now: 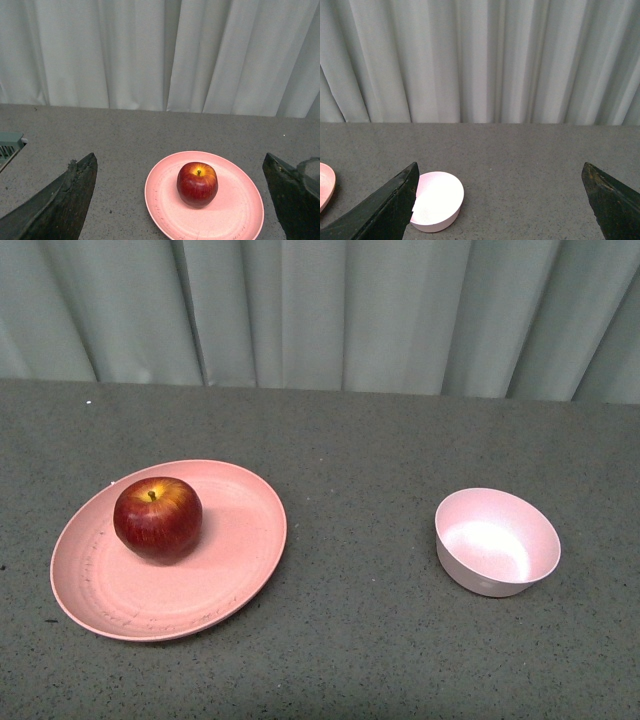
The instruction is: Move apple from plate to bowl
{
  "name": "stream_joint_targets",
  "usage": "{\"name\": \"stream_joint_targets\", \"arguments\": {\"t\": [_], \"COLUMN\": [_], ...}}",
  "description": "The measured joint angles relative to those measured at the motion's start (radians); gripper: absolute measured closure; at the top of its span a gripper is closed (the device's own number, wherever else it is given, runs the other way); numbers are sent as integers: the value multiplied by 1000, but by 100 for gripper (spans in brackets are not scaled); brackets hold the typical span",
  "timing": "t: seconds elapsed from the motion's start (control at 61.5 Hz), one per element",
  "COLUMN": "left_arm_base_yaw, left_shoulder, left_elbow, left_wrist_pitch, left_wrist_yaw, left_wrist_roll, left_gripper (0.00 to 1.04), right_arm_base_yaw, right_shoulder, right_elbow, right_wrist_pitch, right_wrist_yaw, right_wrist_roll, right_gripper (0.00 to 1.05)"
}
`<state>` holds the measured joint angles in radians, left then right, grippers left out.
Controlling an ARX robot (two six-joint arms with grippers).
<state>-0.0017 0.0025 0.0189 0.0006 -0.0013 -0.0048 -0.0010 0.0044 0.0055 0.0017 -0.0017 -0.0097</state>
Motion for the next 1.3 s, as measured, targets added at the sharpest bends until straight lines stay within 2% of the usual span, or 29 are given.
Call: {"name": "stream_joint_targets", "arguments": {"t": [1.301], "left_arm_base_yaw": [0], "left_shoulder": [0], "left_elbow": [0], "left_wrist_pitch": [0], "left_wrist_yaw": [0], "left_wrist_roll": [0], "left_gripper": [7], "right_arm_base_yaw": [0], "right_shoulder": [0], "right_elbow": [0], "right_wrist_pitch": [0], "right_wrist_yaw": [0], "right_wrist_roll": [0], "right_gripper": [9]}}
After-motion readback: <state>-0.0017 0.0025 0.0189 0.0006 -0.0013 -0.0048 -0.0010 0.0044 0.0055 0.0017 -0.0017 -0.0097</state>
